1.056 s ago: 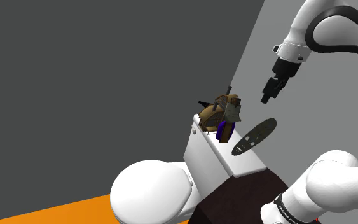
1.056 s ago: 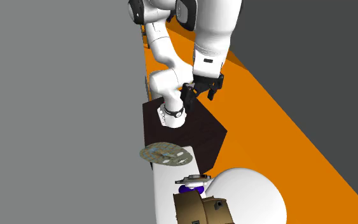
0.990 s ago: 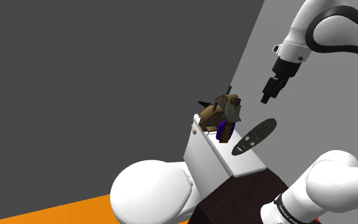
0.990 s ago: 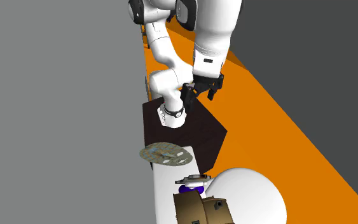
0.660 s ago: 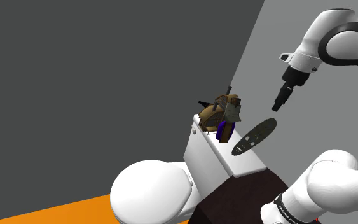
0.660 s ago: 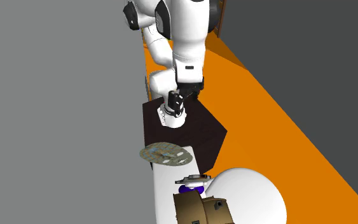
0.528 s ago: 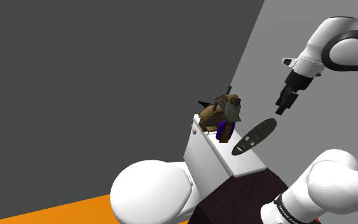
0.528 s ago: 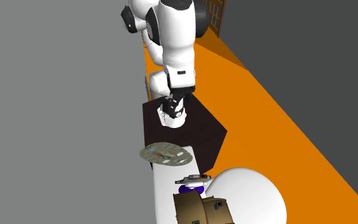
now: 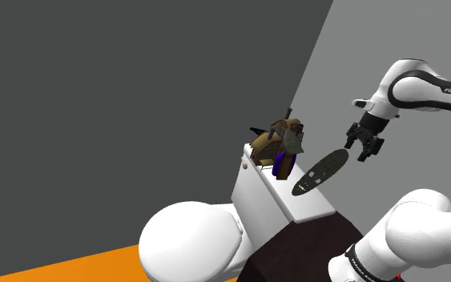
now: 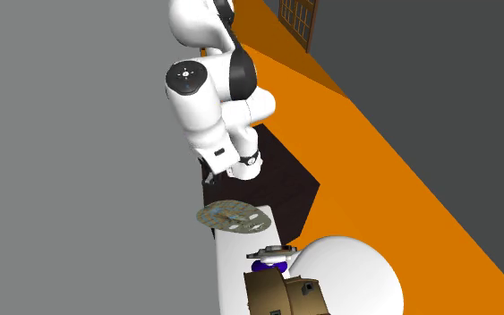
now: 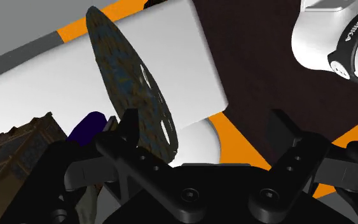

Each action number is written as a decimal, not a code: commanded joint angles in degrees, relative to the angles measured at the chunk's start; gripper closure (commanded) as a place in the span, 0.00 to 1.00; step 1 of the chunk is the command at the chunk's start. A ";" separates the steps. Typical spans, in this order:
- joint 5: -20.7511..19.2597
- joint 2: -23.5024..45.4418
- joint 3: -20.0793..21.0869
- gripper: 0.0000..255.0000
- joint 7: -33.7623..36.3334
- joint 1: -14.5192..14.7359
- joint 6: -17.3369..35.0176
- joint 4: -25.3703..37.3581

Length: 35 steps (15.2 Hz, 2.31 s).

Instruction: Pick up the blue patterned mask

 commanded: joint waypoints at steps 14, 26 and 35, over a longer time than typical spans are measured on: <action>8.47 17.01 -10.59 0.00 -44.43 -2.76 17.39 1.97; 10.77 18.18 -7.20 1.00 -46.20 -6.21 16.93 2.37; 15.64 18.36 2.26 1.00 -48.80 -14.65 9.97 7.19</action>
